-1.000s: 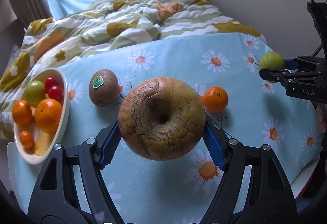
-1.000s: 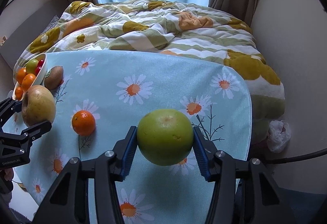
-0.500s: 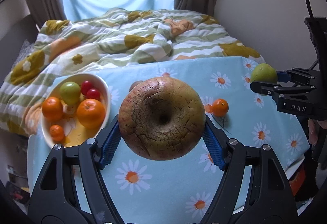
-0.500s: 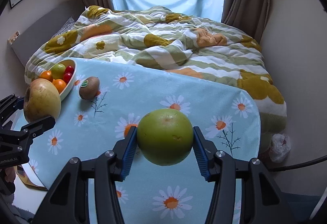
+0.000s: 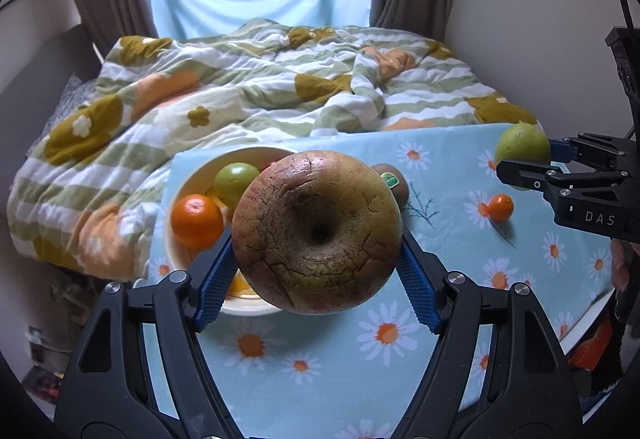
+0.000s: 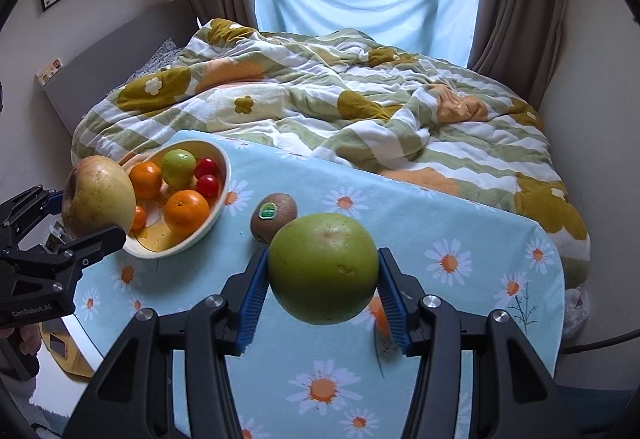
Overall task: Organize fruits
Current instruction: 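Lower the brown apple into the bowl with the left tool while the right carries the pomelo, then lower the green pomelo into the bowl and open the right tool, then move both open tools toward the kiwi and the last mandarin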
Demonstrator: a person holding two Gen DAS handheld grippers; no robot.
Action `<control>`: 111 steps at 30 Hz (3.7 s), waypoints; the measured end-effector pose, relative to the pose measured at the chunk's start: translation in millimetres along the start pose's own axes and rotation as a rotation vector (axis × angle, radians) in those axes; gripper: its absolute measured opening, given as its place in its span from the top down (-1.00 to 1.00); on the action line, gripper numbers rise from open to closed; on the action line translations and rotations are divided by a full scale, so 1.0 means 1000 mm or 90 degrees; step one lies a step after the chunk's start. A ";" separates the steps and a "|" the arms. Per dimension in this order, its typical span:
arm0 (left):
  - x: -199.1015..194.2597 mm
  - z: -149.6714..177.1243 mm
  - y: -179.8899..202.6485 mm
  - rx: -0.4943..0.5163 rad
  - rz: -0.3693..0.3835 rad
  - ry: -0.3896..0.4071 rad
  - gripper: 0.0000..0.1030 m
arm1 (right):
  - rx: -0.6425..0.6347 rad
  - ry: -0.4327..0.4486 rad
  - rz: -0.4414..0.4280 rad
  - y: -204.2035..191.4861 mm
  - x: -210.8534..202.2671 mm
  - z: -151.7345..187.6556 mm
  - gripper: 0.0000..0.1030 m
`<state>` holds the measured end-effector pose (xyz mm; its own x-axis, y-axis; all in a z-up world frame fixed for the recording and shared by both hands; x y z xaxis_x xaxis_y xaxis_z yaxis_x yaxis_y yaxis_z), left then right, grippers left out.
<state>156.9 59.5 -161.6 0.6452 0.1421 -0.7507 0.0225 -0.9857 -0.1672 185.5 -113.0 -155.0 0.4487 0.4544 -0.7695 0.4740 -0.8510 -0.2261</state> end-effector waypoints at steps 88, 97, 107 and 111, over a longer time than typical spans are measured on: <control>0.076 0.031 -0.110 -0.008 0.024 -0.060 -1.00 | 0.015 -0.070 -0.103 -0.093 0.170 -0.076 0.03; 0.075 0.034 -0.113 -0.019 0.027 -0.062 -1.00 | 0.015 -0.037 -0.116 -0.100 0.156 -0.083 -0.66; 0.058 0.029 -0.113 -0.011 0.020 -0.052 -1.00 | 0.008 -0.017 -0.099 -0.101 0.133 -0.080 -0.66; 0.042 0.021 -0.114 -0.005 0.016 -0.040 -1.00 | 0.007 -0.005 -0.082 -0.101 0.107 -0.081 -0.68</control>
<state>165.5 179.7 -187.2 0.5961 0.1230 -0.7934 0.0130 -0.9895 -0.1436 247.4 43.0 -166.3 0.3784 0.5584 -0.7383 0.5193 -0.7883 -0.3301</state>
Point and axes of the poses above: each gripper's, at about its wrist camera, not at the fingertips, and x roughly the way its jaws point, y to its right, z to its underside, the point moved 7 cm from there along x, roughly the way its jaws point, and after that the axes turned 13 degrees about -z, right-handed, at the moved point
